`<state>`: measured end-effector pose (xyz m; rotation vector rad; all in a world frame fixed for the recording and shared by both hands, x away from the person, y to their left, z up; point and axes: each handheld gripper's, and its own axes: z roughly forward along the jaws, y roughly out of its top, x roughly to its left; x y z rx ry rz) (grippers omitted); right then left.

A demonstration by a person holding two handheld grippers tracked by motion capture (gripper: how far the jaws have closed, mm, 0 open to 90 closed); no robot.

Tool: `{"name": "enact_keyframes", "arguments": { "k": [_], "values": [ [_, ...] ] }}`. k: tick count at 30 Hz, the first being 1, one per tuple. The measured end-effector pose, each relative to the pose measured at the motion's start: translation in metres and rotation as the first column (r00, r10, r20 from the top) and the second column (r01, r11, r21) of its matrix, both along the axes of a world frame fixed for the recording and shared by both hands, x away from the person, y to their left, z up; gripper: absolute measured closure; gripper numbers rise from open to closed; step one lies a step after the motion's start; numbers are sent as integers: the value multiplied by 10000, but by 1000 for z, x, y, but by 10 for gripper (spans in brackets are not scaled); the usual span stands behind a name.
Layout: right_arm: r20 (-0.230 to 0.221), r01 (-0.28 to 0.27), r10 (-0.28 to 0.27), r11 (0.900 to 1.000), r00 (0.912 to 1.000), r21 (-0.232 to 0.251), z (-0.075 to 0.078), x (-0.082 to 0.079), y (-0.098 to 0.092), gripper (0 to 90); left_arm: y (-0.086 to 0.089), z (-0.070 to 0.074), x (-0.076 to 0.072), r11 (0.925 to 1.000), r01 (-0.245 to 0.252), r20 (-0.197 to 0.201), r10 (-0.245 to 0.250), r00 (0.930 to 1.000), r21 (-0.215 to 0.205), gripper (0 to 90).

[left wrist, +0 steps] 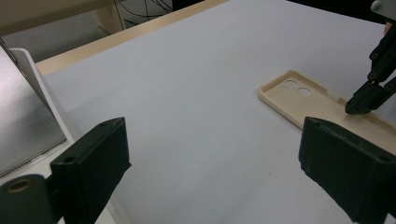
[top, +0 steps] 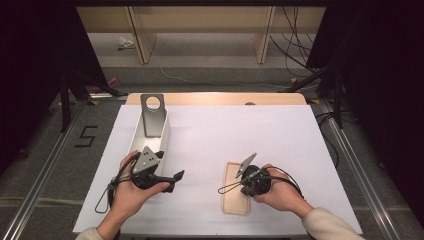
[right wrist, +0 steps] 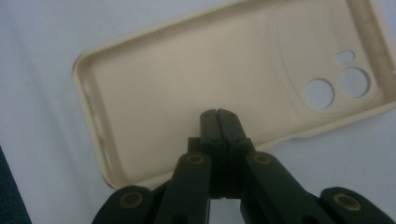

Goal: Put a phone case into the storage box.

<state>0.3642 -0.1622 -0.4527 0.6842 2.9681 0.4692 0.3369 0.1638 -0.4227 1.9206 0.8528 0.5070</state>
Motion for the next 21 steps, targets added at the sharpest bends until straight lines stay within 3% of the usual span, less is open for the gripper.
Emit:
{"name": "enact_keyframes", "arguments": {
  "k": [11,16,21],
  "values": [
    [-18,-48,48,10000,10000,1,0,0,-1,900,1,-1,1,10000,-7,20,7,10000,43,82],
    [280,-156,146,9992,9995,355,5,-1,0,758,1,-2,1,9999,-20,2,20,10000,158,79],
    [608,-573,554,9979,9966,293,12,-3,3,485,1,-2,1,9998,-23,20,22,10000,175,77]
  ]
}}
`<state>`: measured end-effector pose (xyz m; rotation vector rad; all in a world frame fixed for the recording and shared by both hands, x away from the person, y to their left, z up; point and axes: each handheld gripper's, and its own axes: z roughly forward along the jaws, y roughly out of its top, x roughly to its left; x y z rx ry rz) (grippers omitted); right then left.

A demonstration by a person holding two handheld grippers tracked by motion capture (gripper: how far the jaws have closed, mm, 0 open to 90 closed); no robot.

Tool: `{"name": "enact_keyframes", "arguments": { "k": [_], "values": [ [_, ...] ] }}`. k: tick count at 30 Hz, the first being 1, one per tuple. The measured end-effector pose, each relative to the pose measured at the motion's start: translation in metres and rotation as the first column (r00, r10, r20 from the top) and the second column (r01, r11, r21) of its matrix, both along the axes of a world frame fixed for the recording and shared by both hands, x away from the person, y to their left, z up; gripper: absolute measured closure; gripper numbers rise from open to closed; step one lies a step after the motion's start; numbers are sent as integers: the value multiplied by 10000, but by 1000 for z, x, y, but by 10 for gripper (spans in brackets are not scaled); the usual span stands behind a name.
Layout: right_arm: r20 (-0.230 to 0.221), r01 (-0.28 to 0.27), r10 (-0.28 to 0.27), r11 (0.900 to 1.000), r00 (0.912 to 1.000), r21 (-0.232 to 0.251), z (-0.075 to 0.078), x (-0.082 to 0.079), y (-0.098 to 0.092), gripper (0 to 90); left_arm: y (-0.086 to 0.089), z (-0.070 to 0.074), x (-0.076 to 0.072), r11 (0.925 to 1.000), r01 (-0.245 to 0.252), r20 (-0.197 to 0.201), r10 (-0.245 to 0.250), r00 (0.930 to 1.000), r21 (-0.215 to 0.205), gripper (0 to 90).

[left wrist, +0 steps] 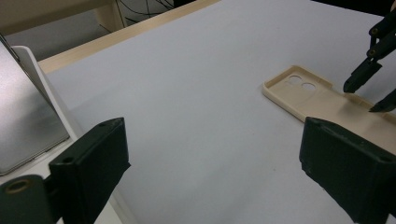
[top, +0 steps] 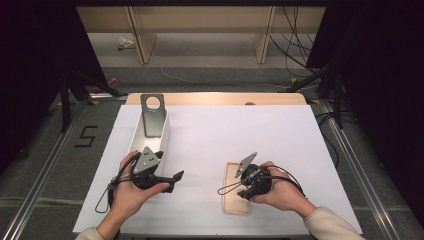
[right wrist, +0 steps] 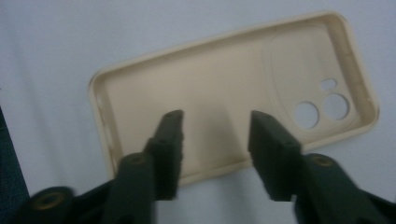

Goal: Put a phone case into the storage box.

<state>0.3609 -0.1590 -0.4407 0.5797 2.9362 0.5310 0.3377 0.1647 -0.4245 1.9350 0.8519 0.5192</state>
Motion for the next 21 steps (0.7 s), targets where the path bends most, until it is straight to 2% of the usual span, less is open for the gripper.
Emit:
{"name": "enact_keyframes", "arguments": {
  "k": [1,2,3,5,8,9,11,21],
  "values": [
    [29,-130,130,9999,9999,-35,1,0,1,432,0,0,0,10000,2,8,-2,10000,8,77],
    [-128,-99,97,9999,9999,-125,2,-2,2,383,0,0,0,10000,9,3,-9,10000,5,77],
    [-109,-344,342,9993,9994,-166,1,-2,3,346,0,0,0,10000,11,16,-11,10000,14,77],
    [-296,-502,490,9979,9984,-407,1,-4,5,297,-1,0,0,10000,30,-5,-30,10000,11,77],
    [-282,-1007,993,9935,9947,-531,-2,-6,8,239,-1,0,0,10000,35,-10,-35,10000,16,77],
    [-356,-939,918,9935,9951,-644,-1,-8,9,223,-1,0,0,10000,41,-6,-41,10000,16,77],
    [-276,-1194,1177,9903,9927,-712,-1,-9,11,221,-1,0,0,10000,40,-3,-40,10000,15,77],
    [-276,-1749,1728,9774,9846,-1189,-1,-17,18,234,-1,0,0,10000,37,-6,-37,10000,18,78]
  ]
}}
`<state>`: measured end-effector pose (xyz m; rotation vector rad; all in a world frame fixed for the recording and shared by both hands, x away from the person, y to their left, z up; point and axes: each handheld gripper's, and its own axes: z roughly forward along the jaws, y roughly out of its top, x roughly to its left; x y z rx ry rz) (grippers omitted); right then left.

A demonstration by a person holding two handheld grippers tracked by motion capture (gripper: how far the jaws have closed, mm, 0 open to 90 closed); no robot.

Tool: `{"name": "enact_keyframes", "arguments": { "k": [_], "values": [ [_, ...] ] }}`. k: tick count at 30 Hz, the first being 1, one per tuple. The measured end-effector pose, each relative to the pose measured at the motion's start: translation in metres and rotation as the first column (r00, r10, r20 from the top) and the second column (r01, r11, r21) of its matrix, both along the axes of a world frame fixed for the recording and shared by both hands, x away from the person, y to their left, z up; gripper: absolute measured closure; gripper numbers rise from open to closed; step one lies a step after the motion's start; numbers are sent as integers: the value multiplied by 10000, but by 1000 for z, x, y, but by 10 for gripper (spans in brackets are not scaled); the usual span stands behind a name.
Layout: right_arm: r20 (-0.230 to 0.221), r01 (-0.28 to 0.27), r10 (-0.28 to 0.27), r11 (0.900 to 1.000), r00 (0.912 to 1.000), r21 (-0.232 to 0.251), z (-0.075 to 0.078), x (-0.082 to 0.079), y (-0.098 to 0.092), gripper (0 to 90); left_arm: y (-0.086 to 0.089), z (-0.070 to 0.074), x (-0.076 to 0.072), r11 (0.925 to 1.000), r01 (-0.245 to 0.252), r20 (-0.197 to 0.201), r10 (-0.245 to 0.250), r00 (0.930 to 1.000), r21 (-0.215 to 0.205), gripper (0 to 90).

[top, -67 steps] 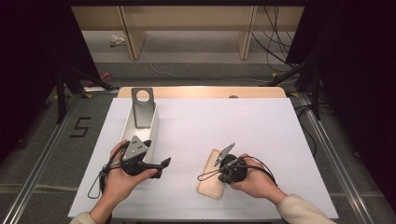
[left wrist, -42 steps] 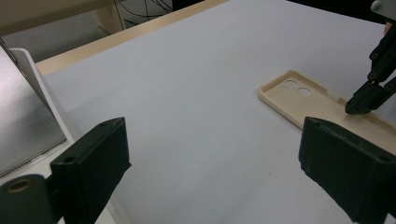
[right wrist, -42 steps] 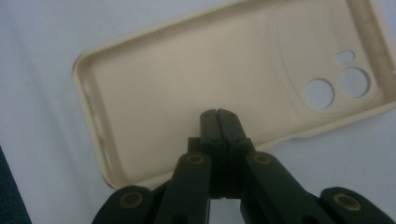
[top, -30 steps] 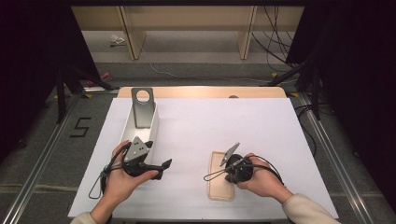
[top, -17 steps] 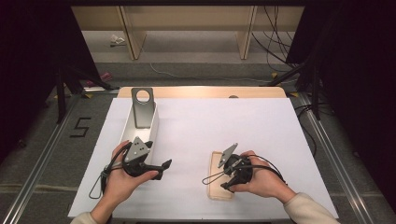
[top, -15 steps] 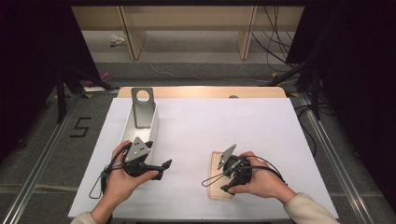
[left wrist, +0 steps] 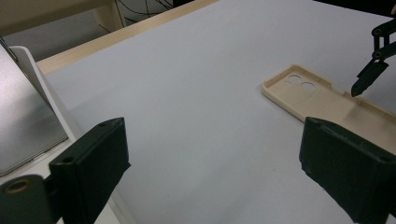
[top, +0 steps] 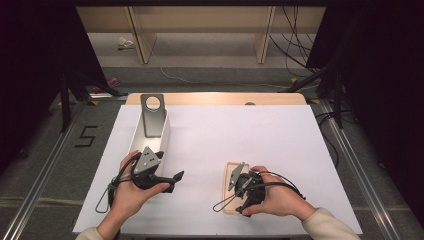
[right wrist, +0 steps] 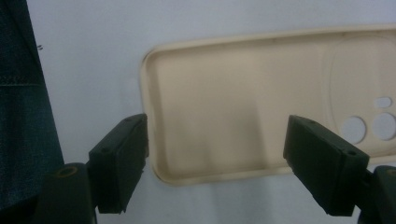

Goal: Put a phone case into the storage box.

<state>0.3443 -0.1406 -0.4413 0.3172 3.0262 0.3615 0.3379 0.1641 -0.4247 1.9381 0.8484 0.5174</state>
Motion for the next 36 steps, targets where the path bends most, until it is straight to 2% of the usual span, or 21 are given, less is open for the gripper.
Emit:
{"name": "enact_keyframes", "arguments": {
  "k": [17,21,24,36],
  "values": [
    [-21,-482,482,9964,9988,-696,-7,-6,9,270,0,1,0,10000,2,42,-2,10000,3,78],
    [-32,-470,469,9964,9989,-705,-8,-6,11,272,0,0,0,10000,7,39,-7,10000,14,77],
    [-53,-521,519,9946,9986,-901,-8,-7,12,279,0,0,0,10000,12,39,-12,10000,20,78],
    [-98,-593,586,9935,9982,-970,-10,-8,15,293,0,-1,-2,9998,141,120,-143,9998,113,77]
  ]
}}
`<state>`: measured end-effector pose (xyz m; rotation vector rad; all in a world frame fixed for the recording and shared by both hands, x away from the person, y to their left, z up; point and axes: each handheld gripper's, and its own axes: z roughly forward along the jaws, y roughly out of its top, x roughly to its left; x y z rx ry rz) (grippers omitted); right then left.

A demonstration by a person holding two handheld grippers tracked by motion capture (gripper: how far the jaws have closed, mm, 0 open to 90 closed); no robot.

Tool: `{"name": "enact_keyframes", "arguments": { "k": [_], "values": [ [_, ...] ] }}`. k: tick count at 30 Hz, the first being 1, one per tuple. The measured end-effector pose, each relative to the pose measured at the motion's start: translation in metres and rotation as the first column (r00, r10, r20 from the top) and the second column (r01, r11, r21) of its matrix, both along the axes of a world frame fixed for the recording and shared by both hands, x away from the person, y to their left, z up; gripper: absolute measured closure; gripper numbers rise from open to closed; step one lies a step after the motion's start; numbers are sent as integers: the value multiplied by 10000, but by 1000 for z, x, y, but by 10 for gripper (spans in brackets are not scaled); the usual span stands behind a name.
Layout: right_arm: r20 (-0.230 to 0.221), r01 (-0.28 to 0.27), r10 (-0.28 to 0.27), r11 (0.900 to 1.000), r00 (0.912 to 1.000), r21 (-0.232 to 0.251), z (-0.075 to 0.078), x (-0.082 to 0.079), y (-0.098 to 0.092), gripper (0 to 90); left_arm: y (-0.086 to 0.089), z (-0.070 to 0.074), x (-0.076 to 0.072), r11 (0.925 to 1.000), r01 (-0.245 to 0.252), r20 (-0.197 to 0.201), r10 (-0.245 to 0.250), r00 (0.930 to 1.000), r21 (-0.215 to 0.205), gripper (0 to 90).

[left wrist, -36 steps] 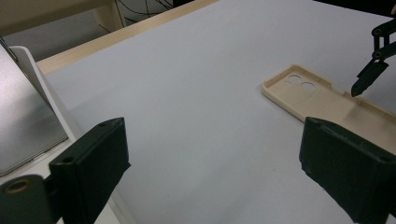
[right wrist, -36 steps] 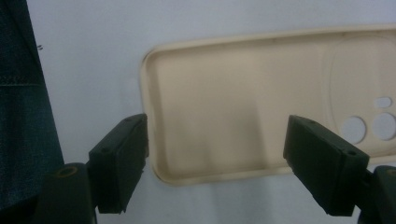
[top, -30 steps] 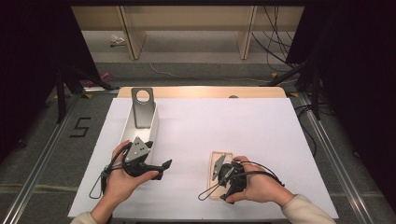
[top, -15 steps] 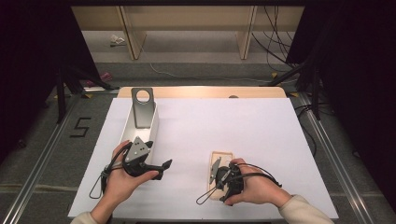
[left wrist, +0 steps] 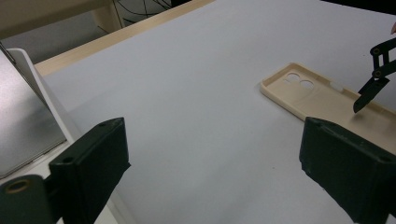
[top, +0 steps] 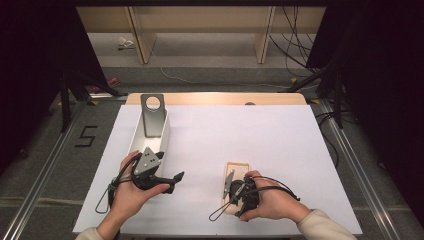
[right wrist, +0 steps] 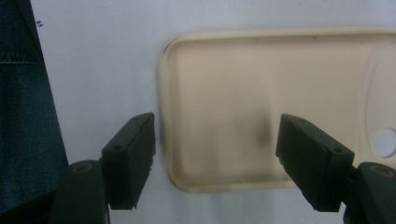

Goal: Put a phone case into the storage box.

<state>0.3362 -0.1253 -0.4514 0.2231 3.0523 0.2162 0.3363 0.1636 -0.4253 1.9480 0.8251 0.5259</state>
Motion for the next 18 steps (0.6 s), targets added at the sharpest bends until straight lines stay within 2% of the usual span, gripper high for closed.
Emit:
{"name": "enact_keyframes", "arguments": {
  "k": [18],
  "values": [
    [-88,-113,111,9997,9999,-211,-1,-2,6,343,-1,-3,0,9999,125,-37,-125,9999,47,78]
  ]
}}
